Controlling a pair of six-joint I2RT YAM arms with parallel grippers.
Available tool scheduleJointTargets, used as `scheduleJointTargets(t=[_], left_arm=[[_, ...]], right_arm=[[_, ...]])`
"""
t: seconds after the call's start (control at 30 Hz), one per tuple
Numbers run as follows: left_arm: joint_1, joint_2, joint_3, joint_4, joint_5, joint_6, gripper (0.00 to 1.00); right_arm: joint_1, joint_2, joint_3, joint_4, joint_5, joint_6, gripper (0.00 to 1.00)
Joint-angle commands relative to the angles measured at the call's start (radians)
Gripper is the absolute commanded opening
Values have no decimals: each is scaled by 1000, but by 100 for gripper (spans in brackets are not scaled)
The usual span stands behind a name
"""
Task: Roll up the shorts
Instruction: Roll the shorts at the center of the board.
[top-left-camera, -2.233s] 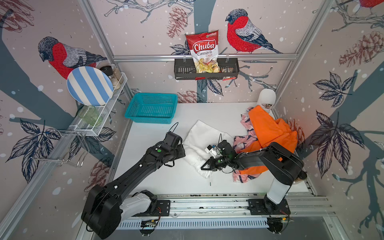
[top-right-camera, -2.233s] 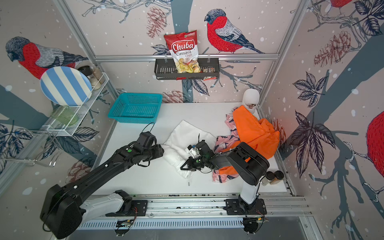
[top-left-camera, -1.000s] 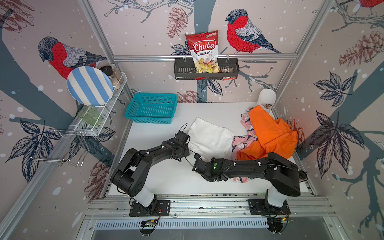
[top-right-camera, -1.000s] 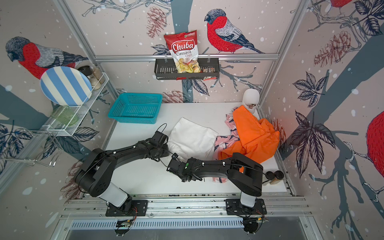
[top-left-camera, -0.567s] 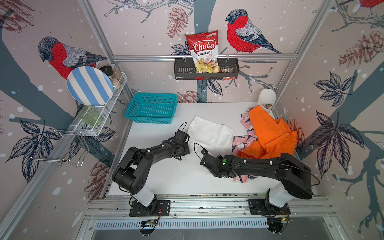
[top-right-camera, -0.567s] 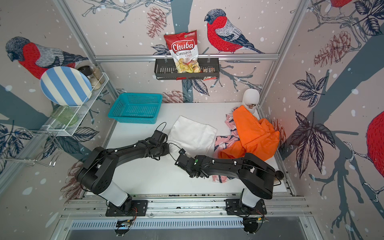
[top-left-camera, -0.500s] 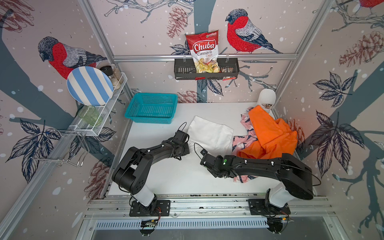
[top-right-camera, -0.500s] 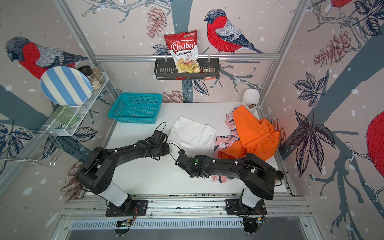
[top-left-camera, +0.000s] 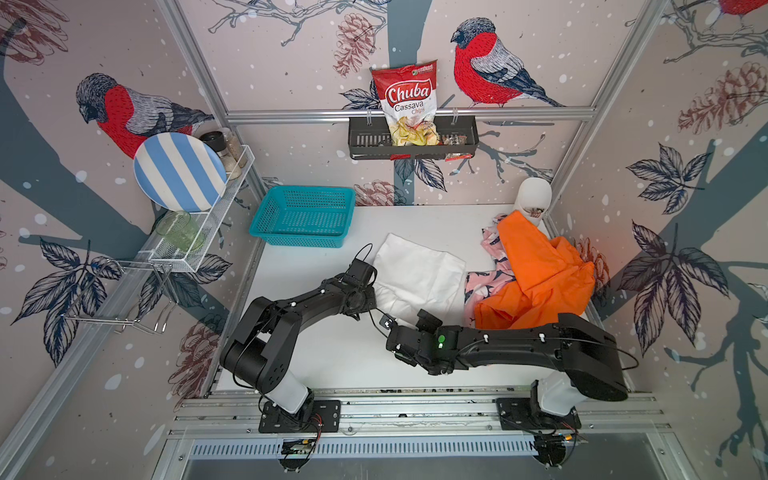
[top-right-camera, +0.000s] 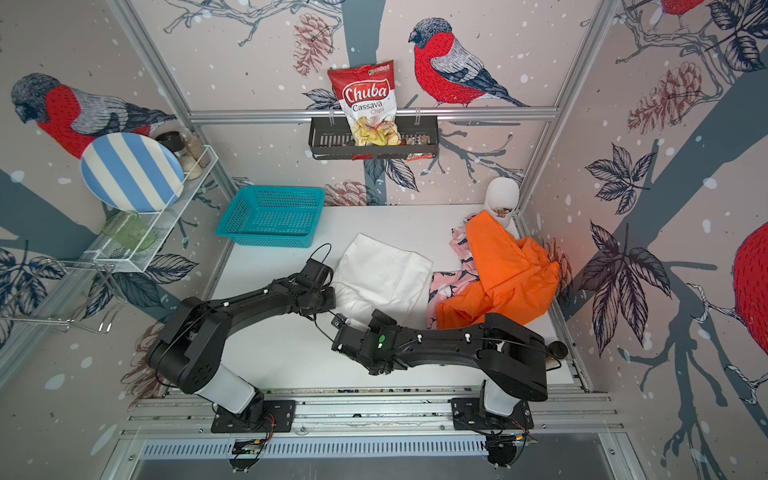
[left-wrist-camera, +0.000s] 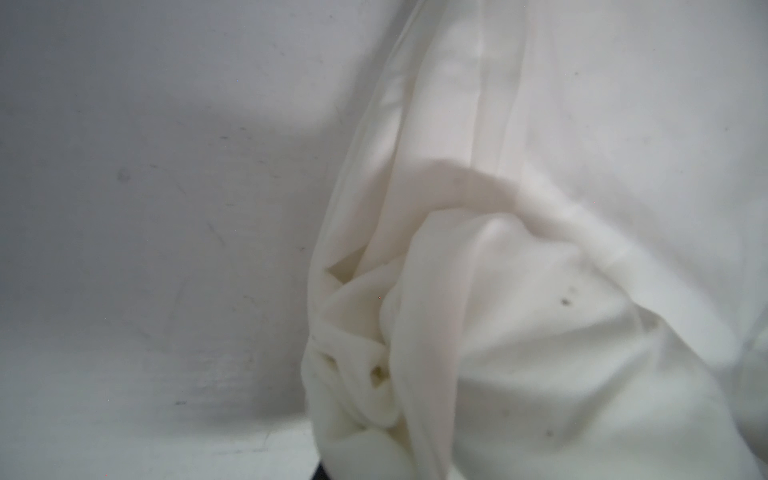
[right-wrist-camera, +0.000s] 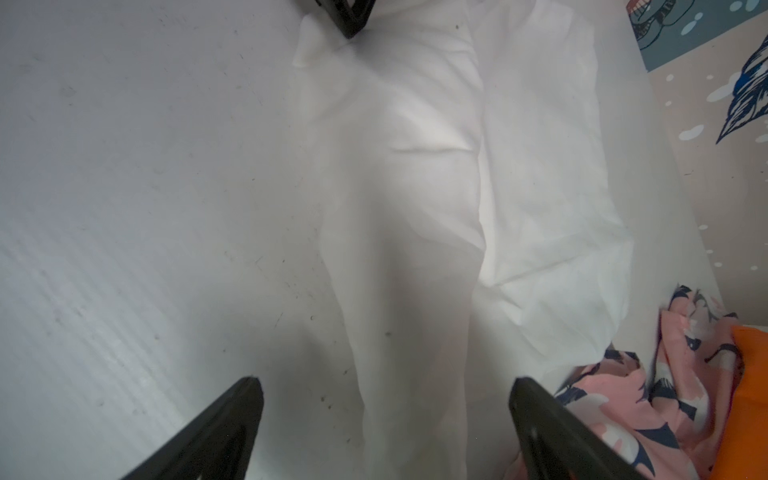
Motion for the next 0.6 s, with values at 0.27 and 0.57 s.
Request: scheduleJointTargets(t=[0.27,0.57], left_arm=[[6,-56,7,-44,-21,9,14],[27,-311,2,-179,-94,-5,54]], right_arm=[[-57,130,-8,188,2,-153,33],[-110,15,-14,182,-528,131,8]])
